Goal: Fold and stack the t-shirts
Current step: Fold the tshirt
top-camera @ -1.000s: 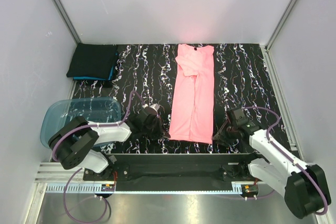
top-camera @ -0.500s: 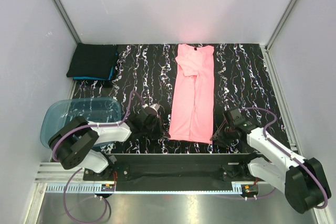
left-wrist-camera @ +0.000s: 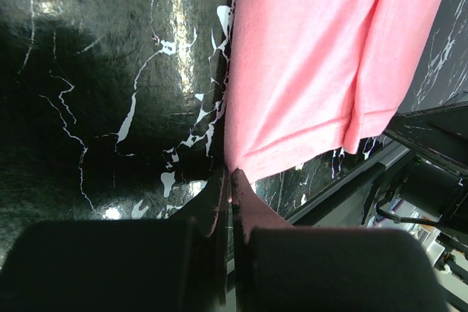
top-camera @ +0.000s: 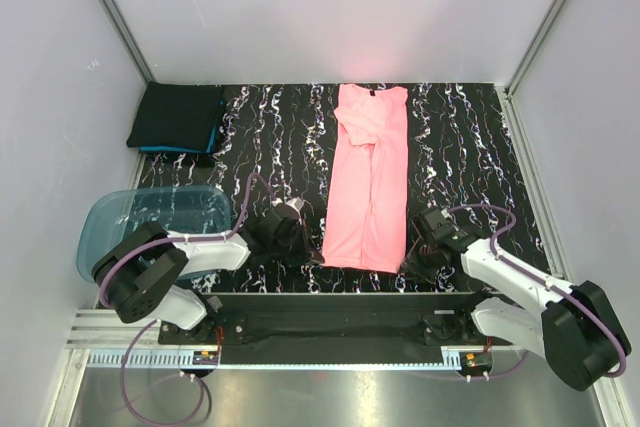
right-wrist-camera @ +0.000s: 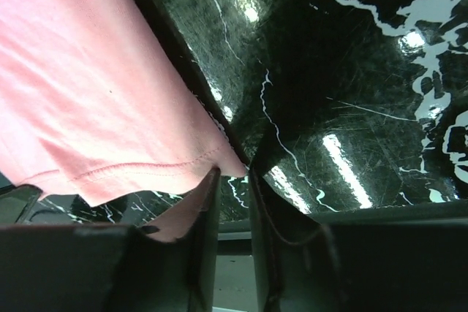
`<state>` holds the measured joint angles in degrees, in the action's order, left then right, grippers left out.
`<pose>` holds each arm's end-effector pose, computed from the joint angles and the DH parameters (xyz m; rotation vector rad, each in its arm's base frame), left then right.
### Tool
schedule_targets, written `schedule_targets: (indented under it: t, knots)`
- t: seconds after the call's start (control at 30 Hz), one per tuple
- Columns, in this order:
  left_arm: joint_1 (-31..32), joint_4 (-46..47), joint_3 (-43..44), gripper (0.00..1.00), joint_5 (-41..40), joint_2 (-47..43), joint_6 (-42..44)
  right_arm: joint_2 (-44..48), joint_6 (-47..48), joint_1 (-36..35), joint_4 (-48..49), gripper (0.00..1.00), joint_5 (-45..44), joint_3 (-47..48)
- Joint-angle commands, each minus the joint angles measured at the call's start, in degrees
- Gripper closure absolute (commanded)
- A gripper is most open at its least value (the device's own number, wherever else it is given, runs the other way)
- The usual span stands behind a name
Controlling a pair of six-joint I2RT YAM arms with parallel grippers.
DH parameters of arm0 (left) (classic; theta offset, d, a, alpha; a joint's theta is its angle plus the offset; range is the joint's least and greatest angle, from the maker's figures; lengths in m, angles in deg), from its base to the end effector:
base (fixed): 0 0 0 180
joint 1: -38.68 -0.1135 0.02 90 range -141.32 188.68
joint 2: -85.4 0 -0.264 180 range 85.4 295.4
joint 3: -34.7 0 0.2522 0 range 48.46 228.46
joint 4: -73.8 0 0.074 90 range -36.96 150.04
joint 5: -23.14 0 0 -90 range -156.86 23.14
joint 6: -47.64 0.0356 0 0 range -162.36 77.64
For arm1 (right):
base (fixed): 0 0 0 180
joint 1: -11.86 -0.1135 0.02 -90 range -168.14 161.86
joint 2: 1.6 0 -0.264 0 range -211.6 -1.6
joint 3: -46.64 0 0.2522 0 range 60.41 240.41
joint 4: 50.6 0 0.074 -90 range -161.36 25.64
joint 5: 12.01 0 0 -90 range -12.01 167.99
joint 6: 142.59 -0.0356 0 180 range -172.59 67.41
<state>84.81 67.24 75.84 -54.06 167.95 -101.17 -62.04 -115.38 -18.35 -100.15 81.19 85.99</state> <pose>0.1660 -0.1840 0.1277 -0.1817 2.6847 -1.0027 0.1385 0.0829 0.1490 0.8057 2.8068 0.4175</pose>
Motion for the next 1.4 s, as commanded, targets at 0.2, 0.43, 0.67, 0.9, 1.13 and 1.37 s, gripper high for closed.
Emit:
schedule_targets:
  t: [0.2,0.43,0.67,0.9,1.13,1.37]
  knots:
    - [-0.25,0.71,-0.31,1.0,0.39,-2.82,1.41,-2.48,-1.46,-3.97,0.2,0.89,-6.54,2.71]
    - [-0.25,-0.26,-0.04,1.0,0.12,-3.27,1.68,-0.29,-0.23,-5.47,-5.77,0.84,-10.31,6.14]
    - [-0.25,-0.43,-0.22,1.0,-0.23,-2.74,1.59,0.34,-0.68,-5.47,-4.38,0.58,-11.11,5.0]
    - [-0.25,-0.61,-0.48,1.0,-0.23,-2.83,1.76,-1.95,-1.29,-5.47,-2.45,0.6,-11.03,5.18]
    - [-0.16,-0.35,-0.57,1.0,-0.14,-3.7,1.33,-6.52,-1.55,-5.9,0.1,0.61,-9.09,4.83]
    - [-0.16,-0.43,-0.57,1.0,-0.05,-3.97,1.33,-6.88,-1.64,-6.26,-0.07,0.85,-9.18,4.91]
